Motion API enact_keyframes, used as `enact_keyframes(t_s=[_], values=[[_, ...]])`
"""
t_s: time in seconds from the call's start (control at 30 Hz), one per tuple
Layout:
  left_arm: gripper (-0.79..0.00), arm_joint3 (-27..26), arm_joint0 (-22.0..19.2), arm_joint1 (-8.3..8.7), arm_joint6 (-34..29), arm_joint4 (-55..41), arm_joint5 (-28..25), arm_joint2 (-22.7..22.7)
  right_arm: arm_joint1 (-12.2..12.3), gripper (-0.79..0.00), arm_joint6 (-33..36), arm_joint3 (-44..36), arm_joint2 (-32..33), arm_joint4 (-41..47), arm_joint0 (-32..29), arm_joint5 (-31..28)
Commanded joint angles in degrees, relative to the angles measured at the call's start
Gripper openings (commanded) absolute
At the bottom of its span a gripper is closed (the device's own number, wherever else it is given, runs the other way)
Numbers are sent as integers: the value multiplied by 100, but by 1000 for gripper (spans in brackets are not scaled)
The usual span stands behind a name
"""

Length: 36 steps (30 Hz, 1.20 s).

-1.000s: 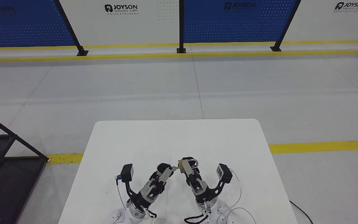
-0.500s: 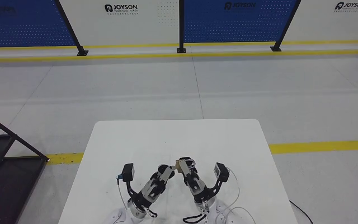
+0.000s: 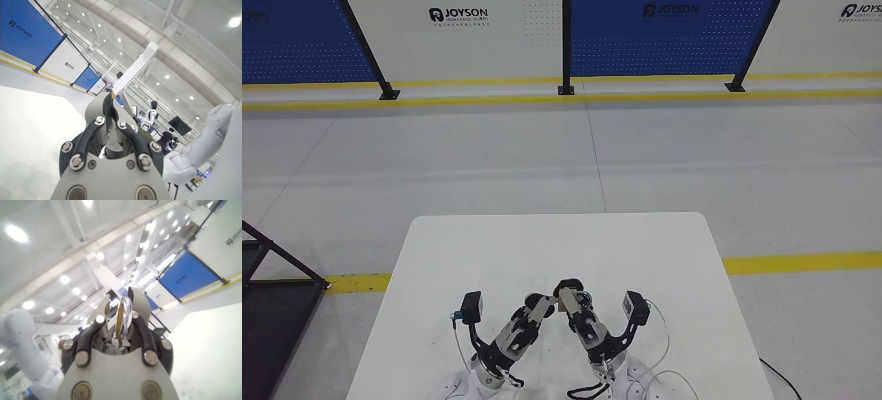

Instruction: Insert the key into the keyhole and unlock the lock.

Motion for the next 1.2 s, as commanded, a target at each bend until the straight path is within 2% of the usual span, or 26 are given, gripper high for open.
enact_keyframes(t_s=[0.0, 0.03, 0.1, 0.13, 1.0, 1.07, 1.13, 1.17], values=[[-785, 1, 0, -1, 2, 4, 6, -1, -2, -616, 4, -5, 7, 9, -5, -3], [-785, 3, -1, -2, 3, 5, 6, -1, -3, -622, 9, -7, 10, 10, -8, -4], [-785, 7, -2, -4, 14, 1, 5, 1, -6, -757, 19, -9, 17, 13, -10, -6], [-785, 13, -2, -5, 14, -2, 7, 4, -7, -782, 20, -10, 21, 18, -12, -8], [-785, 54, -65, -29, -34, 97, 55, 79, -42, -785, 125, 3, 86, 56, -33, 2], [-533, 54, -62, -30, -23, 107, 67, 81, -45, -785, 124, 3, 92, 65, -37, -2], [-406, 58, -59, -29, -19, 88, 55, 73, -46, -785, 121, -1, 102, 61, -40, -13], [-400, 59, -57, -28, -15, 77, 48, 66, -47, -785, 115, -2, 105, 60, -44, -17]])
